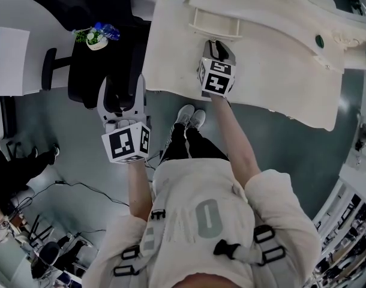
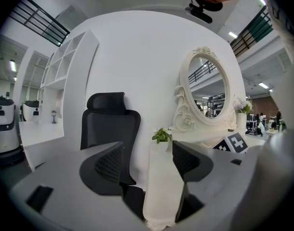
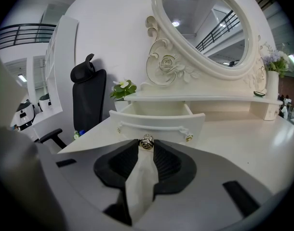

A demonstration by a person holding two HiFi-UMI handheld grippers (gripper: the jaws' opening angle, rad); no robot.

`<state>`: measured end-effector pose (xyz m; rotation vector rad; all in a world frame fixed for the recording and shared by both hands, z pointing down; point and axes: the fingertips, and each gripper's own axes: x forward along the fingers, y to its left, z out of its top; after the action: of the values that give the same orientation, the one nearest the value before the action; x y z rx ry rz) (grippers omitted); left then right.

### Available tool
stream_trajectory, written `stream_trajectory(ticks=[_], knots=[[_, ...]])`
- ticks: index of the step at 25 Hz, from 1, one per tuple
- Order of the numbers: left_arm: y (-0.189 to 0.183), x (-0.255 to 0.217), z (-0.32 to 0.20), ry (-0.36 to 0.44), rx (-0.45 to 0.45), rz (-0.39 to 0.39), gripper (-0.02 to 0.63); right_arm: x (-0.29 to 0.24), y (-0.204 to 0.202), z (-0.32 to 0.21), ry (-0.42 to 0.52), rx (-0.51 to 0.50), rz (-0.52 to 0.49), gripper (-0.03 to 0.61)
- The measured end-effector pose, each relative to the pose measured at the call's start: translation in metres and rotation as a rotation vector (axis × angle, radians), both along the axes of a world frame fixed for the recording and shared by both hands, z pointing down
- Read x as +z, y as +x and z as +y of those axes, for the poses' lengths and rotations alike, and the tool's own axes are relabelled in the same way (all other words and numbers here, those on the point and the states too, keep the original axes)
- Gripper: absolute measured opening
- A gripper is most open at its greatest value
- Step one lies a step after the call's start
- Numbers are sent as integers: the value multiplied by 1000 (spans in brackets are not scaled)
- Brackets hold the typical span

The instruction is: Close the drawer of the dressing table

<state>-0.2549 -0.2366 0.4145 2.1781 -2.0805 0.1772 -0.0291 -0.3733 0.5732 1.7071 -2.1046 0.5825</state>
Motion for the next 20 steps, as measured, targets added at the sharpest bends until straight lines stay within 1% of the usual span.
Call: stream_trajectory(ticks=[8, 20], knots=[[0, 1, -2, -1, 6, 2, 301, -4, 2, -3, 17, -7, 19, 103], [3, 5, -4, -12, 12, 1, 301, -12, 2, -17, 33, -3, 13, 103]])
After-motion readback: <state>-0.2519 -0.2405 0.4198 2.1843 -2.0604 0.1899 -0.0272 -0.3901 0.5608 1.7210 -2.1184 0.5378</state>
